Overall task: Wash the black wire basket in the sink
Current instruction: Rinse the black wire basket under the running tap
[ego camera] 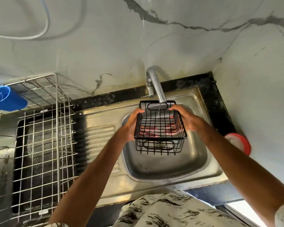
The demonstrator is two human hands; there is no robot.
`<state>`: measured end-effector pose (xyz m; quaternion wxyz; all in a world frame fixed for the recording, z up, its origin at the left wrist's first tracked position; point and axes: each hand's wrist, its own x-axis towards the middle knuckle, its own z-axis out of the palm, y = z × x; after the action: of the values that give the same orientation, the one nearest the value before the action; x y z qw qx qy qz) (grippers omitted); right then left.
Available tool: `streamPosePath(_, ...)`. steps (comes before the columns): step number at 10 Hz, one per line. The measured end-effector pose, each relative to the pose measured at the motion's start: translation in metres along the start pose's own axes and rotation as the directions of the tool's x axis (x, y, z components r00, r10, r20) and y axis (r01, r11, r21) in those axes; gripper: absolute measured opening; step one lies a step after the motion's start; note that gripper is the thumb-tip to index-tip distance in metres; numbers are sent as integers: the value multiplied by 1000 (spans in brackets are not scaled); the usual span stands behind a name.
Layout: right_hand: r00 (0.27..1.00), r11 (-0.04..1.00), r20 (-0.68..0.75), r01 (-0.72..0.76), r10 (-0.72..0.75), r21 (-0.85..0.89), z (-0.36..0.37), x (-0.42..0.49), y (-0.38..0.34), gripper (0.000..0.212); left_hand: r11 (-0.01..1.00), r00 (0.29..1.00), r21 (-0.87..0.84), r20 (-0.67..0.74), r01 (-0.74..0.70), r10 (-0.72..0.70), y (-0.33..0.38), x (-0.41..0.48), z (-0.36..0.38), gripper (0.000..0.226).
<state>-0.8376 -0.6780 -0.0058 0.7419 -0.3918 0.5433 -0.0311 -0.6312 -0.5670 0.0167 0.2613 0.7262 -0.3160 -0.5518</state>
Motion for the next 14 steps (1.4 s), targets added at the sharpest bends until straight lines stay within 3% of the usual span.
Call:
streamPosePath(1, 974, 818, -188, -8, -123, -575, -3, 44, -9, 33, 940, 938, 1, 62, -340, 340, -52, 43, -19, 43)
streamPosePath(2, 799, 366, 38, 316, -600, -875, -1, 50, -23, 39, 926, 880, -177, 294, -333, 373, -95, 73, -43, 69)
streamPosePath(3, 742, 234, 390, 581, -545, -780, 11, 52, -34, 30, 887, 889, -350, 233, -301, 394, -41, 19, -35, 58)
streamPosePath(4, 813, 213, 511, 572, -281, -792, 27, 60, -39, 27, 890, 953, -422, 157, -172, 258, 28, -37, -29, 90)
streamPosePath(5, 848, 283, 517, 527, -118, -801, 30, 63, -49, 33, 862, 998, -506, -33, 22, -45, 21, -26, -26, 50)
streamPosePath(6, 854, 647, 520, 396, 1, -652, 21, 63, -45, 53, 914, 994, -400, -55, 65, -95, 15, -17, -33, 39)
streamPosePath(7, 870, 703, 471, 244, 146, -668, 2, 69, -20, 39, 944, 987, -303, 121, 134, -101, 18, -1, -47, 40)
streamPosePath(8, 889, 714, 426, 190, 166, -674, -7, 73, -1, 35, 958, 949, -192, 275, 211, -154, 5, 21, -52, 73)
streamPosePath(9, 912, 499, 407, 379, -58, -779, -4, 68, 2, 30, 959, 956, -157, 212, 236, -201, 18, 15, -47, 56)
streamPosePath(10, 829, 116, 514, 545, -218, -830, -7, 67, 6, 30, 954, 934, -120, 266, 275, -236, 23, 20, -47, 40)
streamPosePath(11, 760, -148, 600, 582, -251, -799, -4, 71, 4, 45, 950, 949, -140, 190, 279, -251, 12, 17, -50, 43)
streamPosePath(12, 758, -415, 625, 517, -185, -749, -2, 82, -1, 63, 938, 949, -179, 159, 298, -272, -3, 9, -39, 50)
streamPosePath(13, 771, -542, 633, 503, -71, -673, -1, 87, -8, 77, 929, 961, -247, 82, 276, -264, -13, -2, -30, 36)
streamPosePath(14, 758, -540, 650, 524, -56, -658, 5, 80, -17, 92, 905, 973, -370, -9, 211, -231, -18, -11, -21, 61)
